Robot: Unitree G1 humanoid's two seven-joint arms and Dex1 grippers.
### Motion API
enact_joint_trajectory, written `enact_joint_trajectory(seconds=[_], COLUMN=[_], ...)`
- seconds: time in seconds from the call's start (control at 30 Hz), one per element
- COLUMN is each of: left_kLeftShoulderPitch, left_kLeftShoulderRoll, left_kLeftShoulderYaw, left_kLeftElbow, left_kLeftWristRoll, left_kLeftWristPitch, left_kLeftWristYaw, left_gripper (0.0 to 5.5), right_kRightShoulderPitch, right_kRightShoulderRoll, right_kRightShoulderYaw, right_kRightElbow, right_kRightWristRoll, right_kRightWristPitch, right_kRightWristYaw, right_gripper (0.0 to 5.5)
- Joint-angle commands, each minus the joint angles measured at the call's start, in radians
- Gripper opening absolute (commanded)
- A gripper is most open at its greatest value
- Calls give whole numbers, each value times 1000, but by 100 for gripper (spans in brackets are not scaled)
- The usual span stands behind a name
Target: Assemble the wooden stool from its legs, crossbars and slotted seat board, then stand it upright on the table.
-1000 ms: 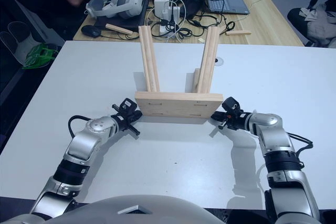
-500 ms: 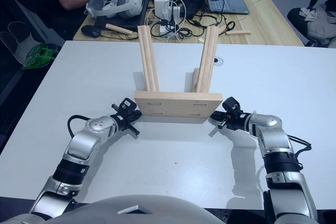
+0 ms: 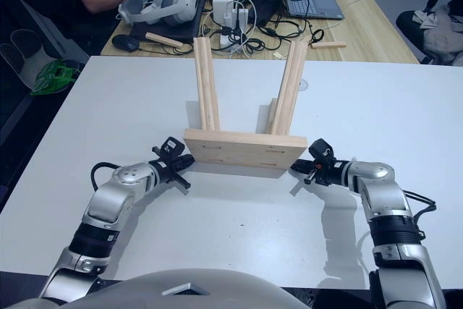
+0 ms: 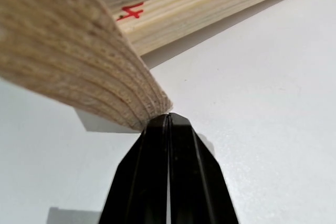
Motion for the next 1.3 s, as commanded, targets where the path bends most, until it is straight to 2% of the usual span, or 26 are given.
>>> enact_joint_trajectory(seconds=[0.03, 1.3], left_kLeftShoulderPitch=[-6, -17], left_kLeftShoulderRoll=[-28, -16], left_kLeftShoulderYaw=[-13, -10], left_kLeftElbow=[-57, -17], left_kLeftWristRoll=[-59, -33], left_kLeftWristPitch=[-16, -8], left_kLeftWristYaw=[-50, -23], left_gripper=[0, 0], right_kRightShoulderPitch=[-4, -32], right_kRightShoulderRoll=[18, 5], right_kRightShoulderYaw=[3, -13], right_kRightElbow=[-60, 82], right_kRightWristRoll=[45, -38], right_kRightWristPitch=[16, -129], right_kRightWristYaw=[30, -75], right_gripper=[4, 4])
